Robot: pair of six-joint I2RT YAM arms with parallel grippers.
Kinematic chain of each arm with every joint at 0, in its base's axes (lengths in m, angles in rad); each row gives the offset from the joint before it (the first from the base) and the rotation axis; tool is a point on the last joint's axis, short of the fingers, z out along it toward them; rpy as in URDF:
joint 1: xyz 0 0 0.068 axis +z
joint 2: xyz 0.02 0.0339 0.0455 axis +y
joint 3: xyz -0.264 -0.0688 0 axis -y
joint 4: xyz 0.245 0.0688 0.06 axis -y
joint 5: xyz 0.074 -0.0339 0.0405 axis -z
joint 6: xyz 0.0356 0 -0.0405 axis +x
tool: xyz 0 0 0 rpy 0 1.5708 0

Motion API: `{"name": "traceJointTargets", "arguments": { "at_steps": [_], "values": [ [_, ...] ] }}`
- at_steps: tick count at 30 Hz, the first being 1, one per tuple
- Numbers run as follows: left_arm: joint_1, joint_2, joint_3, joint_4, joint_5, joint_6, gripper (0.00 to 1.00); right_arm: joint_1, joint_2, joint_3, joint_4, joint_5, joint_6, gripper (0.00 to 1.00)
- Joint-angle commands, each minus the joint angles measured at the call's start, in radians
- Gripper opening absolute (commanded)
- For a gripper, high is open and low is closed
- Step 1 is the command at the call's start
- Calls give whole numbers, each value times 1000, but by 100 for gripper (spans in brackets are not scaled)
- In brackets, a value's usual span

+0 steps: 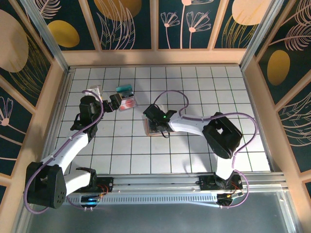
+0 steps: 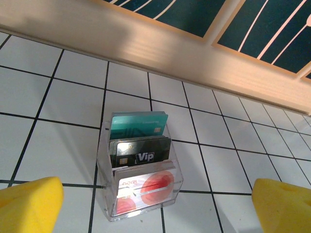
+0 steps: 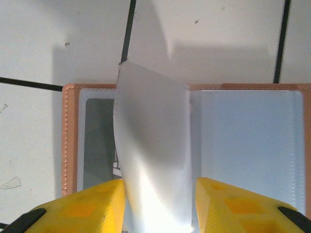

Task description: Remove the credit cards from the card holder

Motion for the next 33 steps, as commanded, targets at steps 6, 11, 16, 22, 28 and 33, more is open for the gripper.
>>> {"name": "traceJointTargets", "arguments": {
  "at_steps": [6,11,16,22,28,33],
  "values": [
    [6,-31,13,-16,-4,22,99,-20,-44,-30,-57,77,45,42],
    [4,-49,7,-24,-9,39,99,-45,-62,-57,-53,78,57,40],
    [-37,-69,-4,-43,-59,76,99,-75,-78,-85,-41,64,60,39],
    [-191,-47,14,-96,-226,134,99,-105,-92,-116,-20,44,60,37],
    [-358,3,10,-112,-372,152,99,-130,-119,-146,-6,36,69,34],
    [-473,73,16,-118,-434,151,99,-156,-154,-183,1,26,79,33]
  ]
}}
